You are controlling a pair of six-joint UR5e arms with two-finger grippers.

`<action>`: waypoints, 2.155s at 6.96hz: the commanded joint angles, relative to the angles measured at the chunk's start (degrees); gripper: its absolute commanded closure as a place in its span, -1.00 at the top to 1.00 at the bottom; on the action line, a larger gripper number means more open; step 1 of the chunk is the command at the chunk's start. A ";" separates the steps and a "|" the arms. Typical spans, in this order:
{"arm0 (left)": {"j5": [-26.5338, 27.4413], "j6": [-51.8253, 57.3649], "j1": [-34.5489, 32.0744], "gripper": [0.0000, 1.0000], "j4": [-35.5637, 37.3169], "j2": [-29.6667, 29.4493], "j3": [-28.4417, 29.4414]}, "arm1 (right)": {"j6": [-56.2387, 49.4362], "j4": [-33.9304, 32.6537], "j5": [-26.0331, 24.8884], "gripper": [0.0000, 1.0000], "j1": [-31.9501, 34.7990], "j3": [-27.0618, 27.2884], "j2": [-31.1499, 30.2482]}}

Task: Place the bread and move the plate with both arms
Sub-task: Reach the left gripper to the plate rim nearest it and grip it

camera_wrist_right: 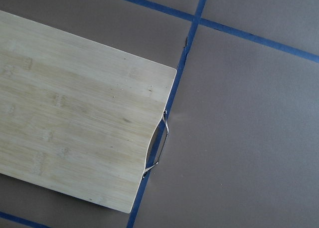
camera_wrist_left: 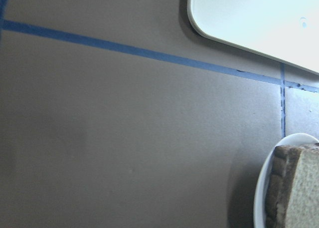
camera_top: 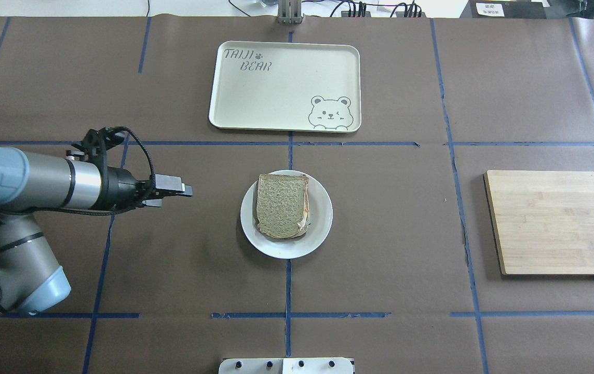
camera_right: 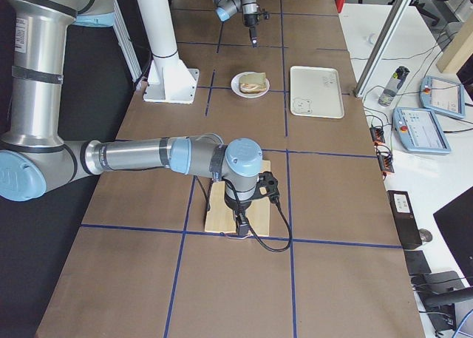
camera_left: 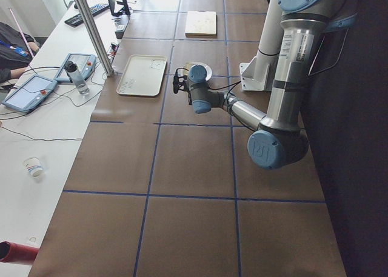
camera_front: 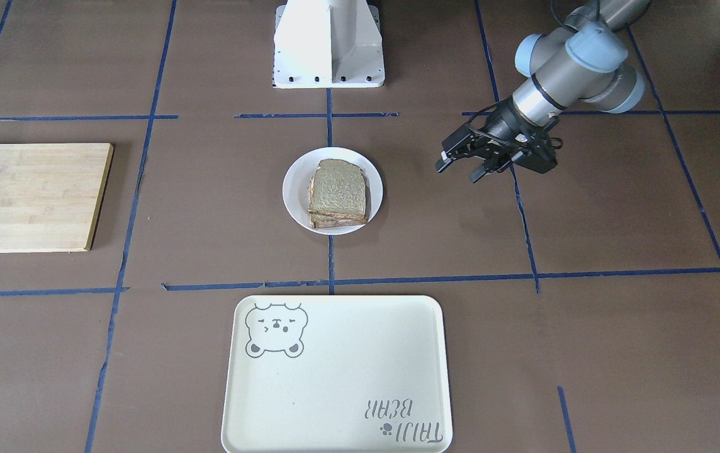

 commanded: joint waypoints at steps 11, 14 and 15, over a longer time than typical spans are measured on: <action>19.19 -12.77 12.71 -0.28 -16.55 -9.64 14.48 | -0.09 0.07 -0.09 0.99 0.00 -0.32 -0.03; 19.19 -12.86 12.79 -0.42 -16.55 -11.84 17.29 | -0.09 0.07 -0.17 0.99 0.00 -0.50 -0.03; 19.19 -12.86 12.79 -0.55 -16.55 -11.84 17.29 | -0.09 0.07 -0.09 0.99 0.00 -0.50 -0.03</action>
